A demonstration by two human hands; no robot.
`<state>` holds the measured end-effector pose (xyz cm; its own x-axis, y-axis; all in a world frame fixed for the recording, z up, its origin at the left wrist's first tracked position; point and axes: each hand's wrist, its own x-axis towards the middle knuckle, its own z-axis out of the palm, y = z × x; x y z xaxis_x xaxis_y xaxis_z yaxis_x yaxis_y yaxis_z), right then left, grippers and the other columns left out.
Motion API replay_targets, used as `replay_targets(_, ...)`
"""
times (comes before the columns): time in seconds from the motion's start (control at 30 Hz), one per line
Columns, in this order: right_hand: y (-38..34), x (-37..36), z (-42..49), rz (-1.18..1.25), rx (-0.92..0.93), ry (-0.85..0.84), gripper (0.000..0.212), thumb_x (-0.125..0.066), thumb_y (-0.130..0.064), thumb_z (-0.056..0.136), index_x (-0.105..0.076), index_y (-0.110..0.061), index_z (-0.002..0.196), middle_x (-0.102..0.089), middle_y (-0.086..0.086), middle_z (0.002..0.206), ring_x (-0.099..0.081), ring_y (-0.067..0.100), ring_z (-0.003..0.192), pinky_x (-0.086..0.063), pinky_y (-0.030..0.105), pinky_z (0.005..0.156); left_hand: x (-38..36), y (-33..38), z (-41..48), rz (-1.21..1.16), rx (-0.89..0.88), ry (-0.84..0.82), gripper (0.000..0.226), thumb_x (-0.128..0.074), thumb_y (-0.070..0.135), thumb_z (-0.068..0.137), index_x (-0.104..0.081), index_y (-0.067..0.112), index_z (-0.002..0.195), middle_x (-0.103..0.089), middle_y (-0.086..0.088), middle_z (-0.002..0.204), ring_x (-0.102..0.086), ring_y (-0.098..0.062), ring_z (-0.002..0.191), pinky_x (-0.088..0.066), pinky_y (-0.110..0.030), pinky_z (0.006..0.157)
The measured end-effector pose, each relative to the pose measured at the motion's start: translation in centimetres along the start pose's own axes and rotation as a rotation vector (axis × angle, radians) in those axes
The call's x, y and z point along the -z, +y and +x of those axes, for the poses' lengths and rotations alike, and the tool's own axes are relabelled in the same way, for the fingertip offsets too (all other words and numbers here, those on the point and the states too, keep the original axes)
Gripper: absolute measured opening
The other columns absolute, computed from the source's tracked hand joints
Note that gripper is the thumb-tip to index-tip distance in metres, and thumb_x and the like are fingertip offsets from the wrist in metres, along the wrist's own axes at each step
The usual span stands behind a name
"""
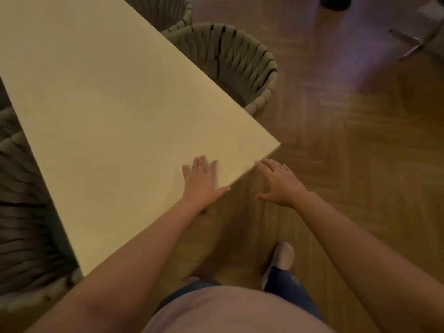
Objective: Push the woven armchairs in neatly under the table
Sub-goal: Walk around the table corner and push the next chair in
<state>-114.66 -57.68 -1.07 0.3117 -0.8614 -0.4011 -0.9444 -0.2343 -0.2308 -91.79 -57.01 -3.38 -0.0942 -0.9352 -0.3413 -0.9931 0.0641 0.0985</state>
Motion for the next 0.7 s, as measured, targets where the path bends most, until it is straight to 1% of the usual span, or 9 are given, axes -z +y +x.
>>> replay_targets(0.1, 6.1, 3.9, 2.3, -0.043, 0.135, -0.018, 0.097, -0.066, -0.052, 0.083, -0.006, -0.026, 0.155, -0.011, 0.008, 0.162, -0.007, 0.024, 0.149, -0.005, 0.042, 0.120, 0.7, 5.5, 2.7, -0.094, 0.132, 0.005, 0.088, -0.049, 0.065, 0.088, -0.011, 0.024, 0.155, 0.002, -0.011, 0.163, 0.006, -0.029, 0.150, 0.004, -0.058, 0.117)
replay_targets(0.17, 9.4, 6.3, 4.3, -0.080, 0.198, -0.029, 0.098, -0.067, -0.051, 0.083, -0.005, -0.027, 0.155, -0.008, 0.007, 0.162, -0.005, 0.024, 0.149, -0.003, 0.041, 0.120, 1.0, 8.7, 4.1, -0.135, 0.177, 0.010, 0.087, -0.052, 0.063, 0.087, -0.012, 0.024, 0.154, 0.002, -0.011, 0.162, 0.006, -0.030, 0.150, 0.005, -0.058, 0.117)
replay_targets(0.2, 10.3, 7.2, 5.1, -0.093, 0.212, -0.030, 0.098, -0.067, -0.051, 0.083, -0.004, -0.027, 0.155, -0.008, 0.007, 0.162, -0.004, 0.024, 0.150, -0.003, 0.042, 0.120, 1.2, 9.7, 4.5, -0.149, 0.170, 0.010, 0.088, -0.054, 0.062, 0.087, -0.012, 0.024, 0.154, 0.002, -0.011, 0.162, 0.006, -0.030, 0.149, 0.005, -0.058, 0.116)
replay_targets(0.3, 14.4, 10.4, 9.2, -0.134, 0.280, -0.051, 0.100, -0.068, -0.051, 0.082, -0.004, -0.027, 0.155, -0.008, 0.008, 0.162, -0.005, 0.024, 0.149, -0.005, 0.043, 0.121, 2.4, 13.3, 7.6, -0.170, 0.224, 0.007, 0.091, -0.057, 0.060, 0.086, -0.010, 0.024, 0.155, 0.003, -0.012, 0.162, 0.007, -0.031, 0.149, 0.005, -0.059, 0.116)
replay_targets(0.4, 17.3, 12.7, 13.3, -0.207, 0.367, -0.075, 0.101, -0.068, -0.050, 0.082, -0.003, -0.026, 0.155, -0.008, 0.008, 0.162, -0.005, 0.025, 0.149, -0.006, 0.043, 0.121, 3.8, 15.4, 11.5, -0.165, 0.294, -0.008, 0.093, -0.055, 0.062, 0.086, -0.005, 0.024, 0.155, 0.006, -0.011, 0.162, 0.010, -0.031, 0.149, 0.009, -0.059, 0.114)
replay_targets(0.5, 20.1, 15.2, 18.7, -0.241, 0.440, -0.085, 0.102, -0.070, -0.049, 0.082, -0.002, -0.026, 0.155, -0.008, 0.008, 0.162, -0.005, 0.025, 0.149, -0.005, 0.044, 0.121, 5.3, 16.7, 17.1, -0.106, 0.333, 0.020, 0.092, -0.053, 0.063, 0.087, -0.005, 0.025, 0.156, 0.007, -0.010, 0.163, 0.012, -0.030, 0.149, 0.010, -0.059, 0.114)
replay_targets(0.6, 22.9, 17.6, 24.3, -0.244, 0.476, -0.089, 0.104, -0.070, -0.050, 0.081, -0.001, -0.028, 0.155, -0.008, 0.008, 0.162, -0.005, 0.025, 0.149, -0.004, 0.044, 0.121, 6.1, 17.6, 23.2, -0.046, 0.312, 0.005, 0.090, -0.051, 0.064, 0.088, -0.006, 0.026, 0.156, 0.006, -0.010, 0.163, 0.011, -0.030, 0.149, 0.010, -0.059, 0.115)
replay_targets(0.7, 26.0, 20.5, 29.5, -0.258, 0.509, -0.136, 0.106, -0.071, -0.051, 0.079, 0.000, -0.029, 0.155, -0.008, 0.007, 0.162, -0.005, 0.024, 0.149, -0.003, 0.043, 0.121, 7.2, 18.6, 29.2, -0.039, 0.312, -0.049, 0.091, -0.053, 0.064, 0.087, -0.007, 0.026, 0.156, 0.004, -0.011, 0.163, 0.011, -0.030, 0.149, 0.009, -0.060, 0.116)
